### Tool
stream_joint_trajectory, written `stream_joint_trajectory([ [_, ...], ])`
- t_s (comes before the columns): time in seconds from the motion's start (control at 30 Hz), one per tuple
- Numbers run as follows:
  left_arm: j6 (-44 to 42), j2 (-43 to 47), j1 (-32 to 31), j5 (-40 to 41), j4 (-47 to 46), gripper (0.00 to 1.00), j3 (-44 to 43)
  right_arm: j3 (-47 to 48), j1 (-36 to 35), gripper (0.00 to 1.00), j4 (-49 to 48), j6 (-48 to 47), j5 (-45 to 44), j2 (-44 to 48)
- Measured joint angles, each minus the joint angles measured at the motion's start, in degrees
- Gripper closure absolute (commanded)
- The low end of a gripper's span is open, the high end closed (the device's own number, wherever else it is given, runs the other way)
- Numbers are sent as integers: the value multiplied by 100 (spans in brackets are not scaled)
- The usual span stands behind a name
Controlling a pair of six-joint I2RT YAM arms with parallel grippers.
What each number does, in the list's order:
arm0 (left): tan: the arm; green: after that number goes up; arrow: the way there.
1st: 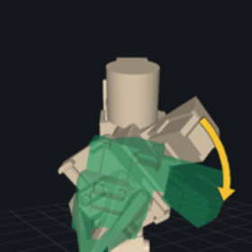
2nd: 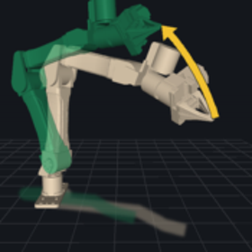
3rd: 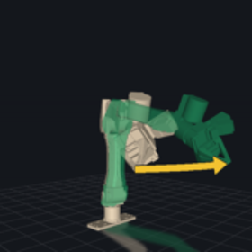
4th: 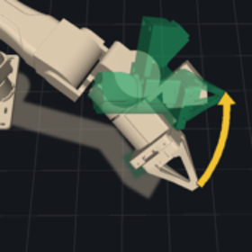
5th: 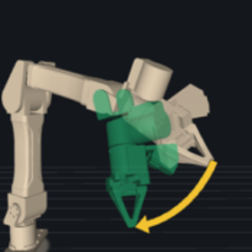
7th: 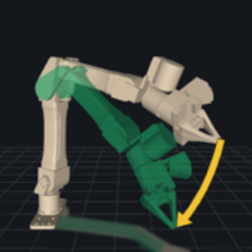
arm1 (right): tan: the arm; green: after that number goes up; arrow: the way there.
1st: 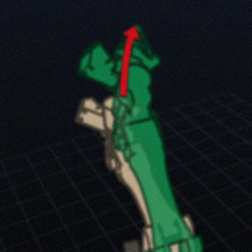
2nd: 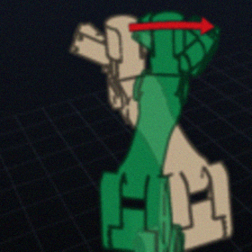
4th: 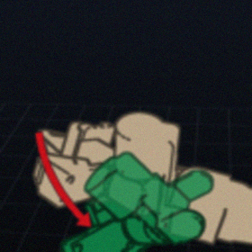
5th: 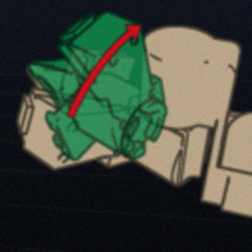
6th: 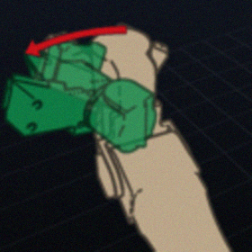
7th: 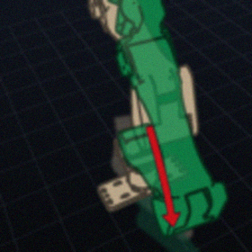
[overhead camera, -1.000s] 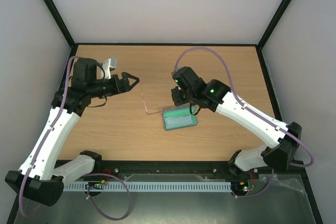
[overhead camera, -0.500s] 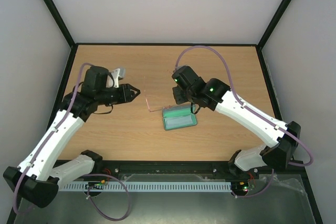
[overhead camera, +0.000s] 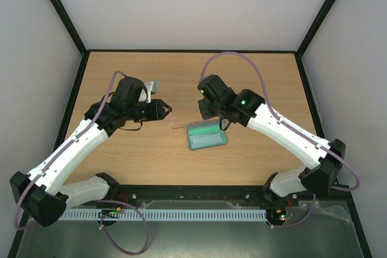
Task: Organize the sunglasses
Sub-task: Fold the sunglasses.
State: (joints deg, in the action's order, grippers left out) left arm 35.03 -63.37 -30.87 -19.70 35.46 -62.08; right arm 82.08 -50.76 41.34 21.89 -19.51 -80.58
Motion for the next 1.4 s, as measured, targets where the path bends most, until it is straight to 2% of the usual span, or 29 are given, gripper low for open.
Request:
stream_joint_trajectory([
  [1.1, 249, -636, -1283, 501, -258, 66, -415, 192, 0, 99, 216, -94, 13, -136],
  [1.3, 280, -688, -1388, 498, -306, 59, -468, 199, 0, 99, 227, -92, 15, -181],
  [1.4, 267, -688, -1388, 529, -295, 52, -485, 199, 0, 99, 227, -92, 24, -184],
])
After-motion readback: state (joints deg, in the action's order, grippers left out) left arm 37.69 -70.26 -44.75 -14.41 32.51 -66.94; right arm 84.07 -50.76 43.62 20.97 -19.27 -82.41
